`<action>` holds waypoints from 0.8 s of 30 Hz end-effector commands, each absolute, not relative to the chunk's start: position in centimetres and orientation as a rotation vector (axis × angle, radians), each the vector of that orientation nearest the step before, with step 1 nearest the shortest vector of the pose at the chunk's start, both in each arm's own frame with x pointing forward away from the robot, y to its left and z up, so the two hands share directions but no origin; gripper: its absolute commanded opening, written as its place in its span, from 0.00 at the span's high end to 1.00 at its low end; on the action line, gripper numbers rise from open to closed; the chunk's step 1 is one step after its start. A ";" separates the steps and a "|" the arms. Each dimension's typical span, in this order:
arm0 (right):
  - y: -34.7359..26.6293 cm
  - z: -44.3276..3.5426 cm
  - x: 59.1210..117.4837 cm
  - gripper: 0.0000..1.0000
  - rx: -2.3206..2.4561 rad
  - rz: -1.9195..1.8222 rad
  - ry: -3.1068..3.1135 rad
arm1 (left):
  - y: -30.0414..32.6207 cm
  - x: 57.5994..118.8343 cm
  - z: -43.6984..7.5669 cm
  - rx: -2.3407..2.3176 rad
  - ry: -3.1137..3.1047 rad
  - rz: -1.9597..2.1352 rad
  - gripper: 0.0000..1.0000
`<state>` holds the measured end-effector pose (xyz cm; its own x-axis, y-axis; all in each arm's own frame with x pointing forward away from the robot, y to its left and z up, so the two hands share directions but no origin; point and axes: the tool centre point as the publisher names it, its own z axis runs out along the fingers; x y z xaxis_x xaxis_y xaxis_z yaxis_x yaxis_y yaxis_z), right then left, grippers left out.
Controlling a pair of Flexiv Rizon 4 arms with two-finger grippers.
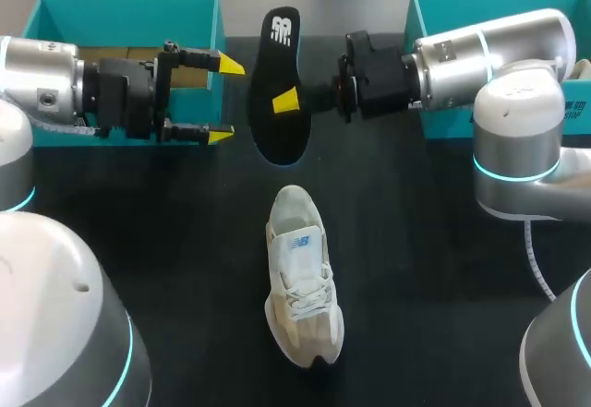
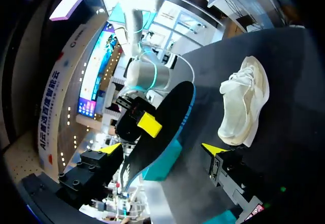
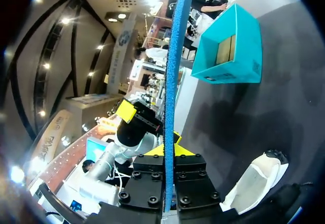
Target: Take the shoe out of the shoebox, open the shoe tongue, remove and reinsert the insole, then place the shoe into the shoebox
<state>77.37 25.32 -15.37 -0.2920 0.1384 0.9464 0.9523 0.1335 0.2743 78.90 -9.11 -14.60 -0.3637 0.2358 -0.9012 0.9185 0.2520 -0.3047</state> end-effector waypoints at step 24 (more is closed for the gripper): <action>22.9 -16.4 78.6 1.00 -1.053 -1.381 -1.828 | -7.3 74.4 -18.2 0.236 2.546 -1.174 0.00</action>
<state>78.82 23.18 -16.57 -0.4798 0.2154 0.8506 0.8773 0.1355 0.4605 75.42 -8.09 -17.84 -0.7254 0.2092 -0.6557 0.6491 0.5249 -0.5506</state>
